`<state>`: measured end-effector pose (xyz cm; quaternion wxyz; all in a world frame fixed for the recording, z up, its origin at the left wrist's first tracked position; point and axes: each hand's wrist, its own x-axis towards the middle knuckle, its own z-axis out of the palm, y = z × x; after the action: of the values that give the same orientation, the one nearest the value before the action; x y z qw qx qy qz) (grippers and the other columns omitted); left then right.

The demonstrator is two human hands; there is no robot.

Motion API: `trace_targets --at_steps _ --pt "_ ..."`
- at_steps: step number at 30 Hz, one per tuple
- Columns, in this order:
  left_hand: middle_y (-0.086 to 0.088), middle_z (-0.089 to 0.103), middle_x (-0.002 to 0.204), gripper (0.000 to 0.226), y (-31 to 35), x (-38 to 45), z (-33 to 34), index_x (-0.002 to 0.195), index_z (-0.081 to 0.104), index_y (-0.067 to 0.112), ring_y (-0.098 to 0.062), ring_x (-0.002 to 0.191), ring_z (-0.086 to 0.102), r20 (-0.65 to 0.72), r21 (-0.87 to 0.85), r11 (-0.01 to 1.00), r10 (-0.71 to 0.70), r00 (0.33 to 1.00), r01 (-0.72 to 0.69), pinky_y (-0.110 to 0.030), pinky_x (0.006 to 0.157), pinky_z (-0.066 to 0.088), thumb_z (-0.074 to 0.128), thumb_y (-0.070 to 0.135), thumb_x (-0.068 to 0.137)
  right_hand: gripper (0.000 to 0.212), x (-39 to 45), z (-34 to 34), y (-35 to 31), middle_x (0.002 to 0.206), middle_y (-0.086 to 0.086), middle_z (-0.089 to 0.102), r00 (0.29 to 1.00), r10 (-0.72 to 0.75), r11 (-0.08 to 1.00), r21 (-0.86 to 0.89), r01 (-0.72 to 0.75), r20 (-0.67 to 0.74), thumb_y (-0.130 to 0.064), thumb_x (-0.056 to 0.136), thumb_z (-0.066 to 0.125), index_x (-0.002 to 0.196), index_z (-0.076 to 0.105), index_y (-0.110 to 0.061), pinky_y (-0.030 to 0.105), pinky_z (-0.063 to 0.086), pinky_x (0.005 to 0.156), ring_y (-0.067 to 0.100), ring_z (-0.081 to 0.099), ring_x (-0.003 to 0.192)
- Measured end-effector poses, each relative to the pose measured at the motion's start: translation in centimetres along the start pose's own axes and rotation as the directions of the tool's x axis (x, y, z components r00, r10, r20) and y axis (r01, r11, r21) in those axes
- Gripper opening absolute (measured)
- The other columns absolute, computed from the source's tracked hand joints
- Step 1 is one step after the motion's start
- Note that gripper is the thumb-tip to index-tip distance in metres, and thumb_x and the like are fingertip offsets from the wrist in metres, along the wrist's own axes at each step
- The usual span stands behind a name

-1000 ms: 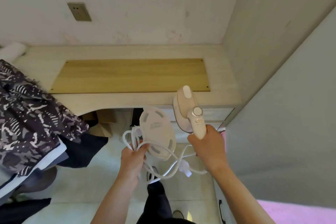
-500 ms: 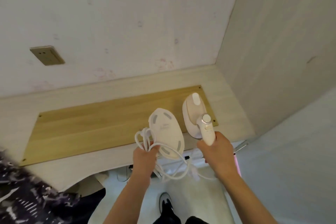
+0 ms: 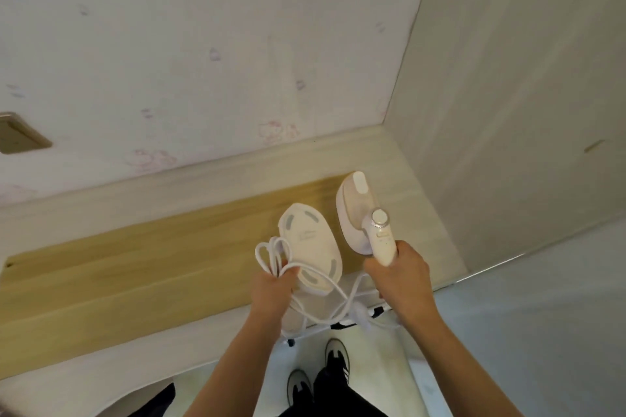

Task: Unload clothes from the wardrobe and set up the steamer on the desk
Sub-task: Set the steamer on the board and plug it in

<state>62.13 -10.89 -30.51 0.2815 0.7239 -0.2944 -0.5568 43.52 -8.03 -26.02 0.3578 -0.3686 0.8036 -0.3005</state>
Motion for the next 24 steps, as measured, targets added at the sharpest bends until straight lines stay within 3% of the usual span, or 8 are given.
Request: trace_targets --at_steps 10,17,24 --pt "-0.005 0.057 0.065 0.01 1.6 3.5 4.4 0.079 0.064 0.011 -0.018 0.058 0.052 0.023 0.029 0.999 -0.02 1.0 0.02 -0.027 0.053 0.041 0.063 0.014 0.088 0.03 5.0 -1.1 0.3 0.082 0.004 0.06 0.999 0.019 1.0 -0.017 -0.019 0.033 -0.021 0.07 0.071 0.094 0.056 -0.011 0.033 0.055 0.06 0.022 0.061 0.077" --pt "-0.005 0.059 0.071 0.009 1.8 5.0 6.3 0.089 0.064 0.009 -0.018 0.064 0.055 0.035 0.069 0.997 -0.045 0.998 0.043 -0.027 0.054 0.042 0.062 0.017 0.09 0.026 7.2 -1.6 0.7 0.079 0.007 0.062 0.999 0.03 1.0 -0.002 -0.03 0.022 -0.018 0.07 0.07 0.091 0.057 -0.011 0.029 0.048 0.055 0.023 0.061 0.069" --pt "-0.005 0.057 0.067 0.01 1.8 6.2 7.7 0.086 0.064 0.007 -0.017 0.06 0.053 -0.002 0.071 0.994 -0.082 0.997 0.082 -0.026 0.05 0.038 0.063 0.016 0.089 0.029 8.3 -1.7 1.0 0.081 0.004 0.06 0.999 0.034 0.999 -0.012 -0.033 0.032 -0.021 0.071 0.072 0.093 0.056 -0.013 0.035 0.057 0.062 0.021 0.063 0.074"
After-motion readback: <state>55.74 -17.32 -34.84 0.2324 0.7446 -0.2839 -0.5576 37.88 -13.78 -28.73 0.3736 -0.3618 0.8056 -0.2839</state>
